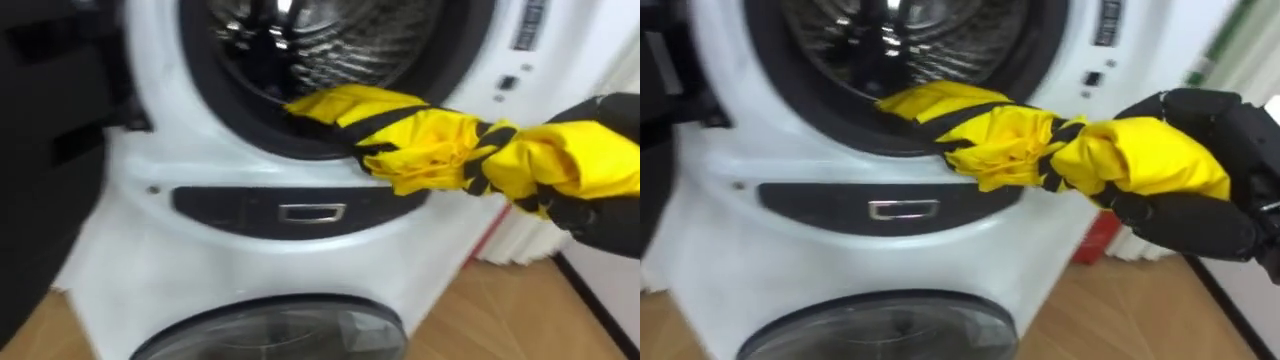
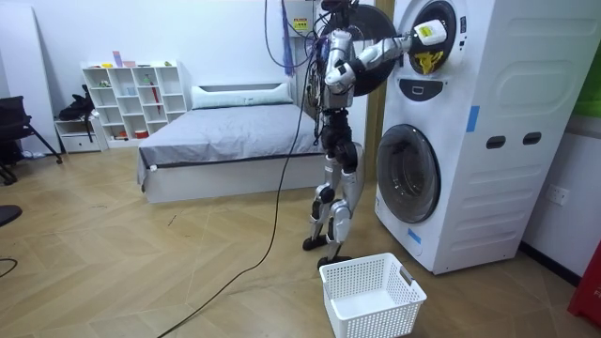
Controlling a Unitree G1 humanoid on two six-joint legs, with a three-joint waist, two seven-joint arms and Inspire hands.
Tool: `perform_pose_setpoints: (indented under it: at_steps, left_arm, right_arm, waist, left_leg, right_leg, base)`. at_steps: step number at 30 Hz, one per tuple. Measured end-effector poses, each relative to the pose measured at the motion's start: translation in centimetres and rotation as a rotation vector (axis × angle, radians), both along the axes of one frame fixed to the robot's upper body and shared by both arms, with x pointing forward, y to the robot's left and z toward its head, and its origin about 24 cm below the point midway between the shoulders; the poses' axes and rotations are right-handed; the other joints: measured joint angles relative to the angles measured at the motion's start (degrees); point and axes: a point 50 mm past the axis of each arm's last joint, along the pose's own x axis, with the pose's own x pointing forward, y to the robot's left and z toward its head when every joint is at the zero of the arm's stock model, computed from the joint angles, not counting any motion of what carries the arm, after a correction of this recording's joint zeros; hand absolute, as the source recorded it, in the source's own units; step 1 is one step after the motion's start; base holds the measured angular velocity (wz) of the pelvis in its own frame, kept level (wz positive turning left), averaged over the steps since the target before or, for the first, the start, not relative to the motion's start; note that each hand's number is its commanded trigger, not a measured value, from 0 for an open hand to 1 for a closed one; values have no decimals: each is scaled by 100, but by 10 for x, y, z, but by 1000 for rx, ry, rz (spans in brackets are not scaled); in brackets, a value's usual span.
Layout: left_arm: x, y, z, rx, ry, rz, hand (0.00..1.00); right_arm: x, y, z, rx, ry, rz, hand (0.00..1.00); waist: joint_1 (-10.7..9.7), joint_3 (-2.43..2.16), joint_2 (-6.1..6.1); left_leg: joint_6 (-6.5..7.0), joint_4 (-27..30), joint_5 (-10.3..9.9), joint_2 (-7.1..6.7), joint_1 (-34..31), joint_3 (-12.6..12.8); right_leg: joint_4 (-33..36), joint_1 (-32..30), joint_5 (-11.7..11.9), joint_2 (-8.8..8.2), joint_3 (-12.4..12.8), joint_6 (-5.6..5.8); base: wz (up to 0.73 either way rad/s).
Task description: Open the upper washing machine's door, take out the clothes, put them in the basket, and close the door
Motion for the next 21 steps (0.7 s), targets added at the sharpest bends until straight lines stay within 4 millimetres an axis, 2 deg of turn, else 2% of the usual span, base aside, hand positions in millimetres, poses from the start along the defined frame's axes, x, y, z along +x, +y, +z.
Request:
perform_pose_setpoints:
  at_steps: [2,3,5,8,10,11,14,15,16,17,19,21]
  left_arm:
    - [8,-1,0,-16,-7,-26,0]
    - [11,-2,-1,-21,-11,-32,0]
    - [28,-5,-1,-34,-39,-65,0]
    - [42,-9,-1,-45,-43,-105,0]
    - [53,-15,-2,-61,-41,-148,0]
    - [56,-17,-2,-65,-40,-164,0]
    - [72,-27,-3,-83,-33,-254,0]
    - [75,-29,-3,-86,-34,-268,0]
    - [76,-33,-4,-96,-30,-293,0]
    - [76,-35,-5,-102,-25,-306,0]
    - [77,-44,-8,-130,-29,-322,0]
    - [76,-47,-8,-139,-31,-324,0]
  right_arm:
    - [0,-2,-3,-1,22,3,100]
    - [0,-2,-5,-1,31,5,100]
    - [1,-6,-14,6,87,17,100]
    - [0,-15,-34,50,185,3,100]
    - [-2,-23,-66,126,320,-40,100]
    - [-3,-24,-74,143,358,-53,100]
    - [-13,-25,-139,208,621,-119,100]
    - [-16,-25,-151,215,667,-138,100]
    - [-24,-25,-172,231,752,-174,100]
    - [-27,-24,-182,239,789,-189,100]
    - [-40,-29,-208,267,898,-249,100]
    - [-49,-31,-222,291,947,-301,100]
  waist:
    - [-39,17,36]
    - [-41,25,43]
    - [-45,38,73]
    - [-44,21,142]
    - [-40,23,221]
    - [-46,22,246]
    - [-106,-8,419]
    - [-109,2,475]
    - [-103,-30,548]
    - [-91,-40,602]
    - [-182,-16,817]
    - [-189,-16,908]
  left_leg:
    - [-7,-21,-9,11,12,240]
    - [-7,-21,-9,11,20,289]
    - [-10,-18,-11,17,64,563]
    - [-20,-19,-17,28,50,721]
    - [-21,-18,-17,31,44,874]
    - [-21,-18,-17,29,43,883]
    - [-24,-20,-19,42,55,976]
    - [-33,-21,-25,40,65,1006]
    - [-59,-20,-43,29,81,1026]
    - [-72,-21,-53,33,79,1015]
    - [-73,-20,-53,39,58,990]
    - [-73,-16,-52,30,23,993]
  right_leg:
    - [102,-146,0,49,237,0]
    - [120,-171,1,58,273,2]
    - [123,-235,17,96,522,24]
    - [125,-326,63,134,693,37]
    - [127,-387,85,150,792,41]
    - [128,-396,88,156,824,43]
    - [125,-449,128,206,958,43]
    - [125,-456,128,211,969,43]
    - [131,-475,130,236,1014,40]
    - [131,-478,131,243,1022,39]
    - [174,-498,130,241,1031,39]
    - [227,-586,129,259,1060,41]
  base:
    - [-54]
    - [-50]
    - [-51]
    - [-40]
    - [-33]
    - [-30]
    - [-25]
    - [-12]
    - [-15]
    - [-23]
    - [-13]
    - [-8]
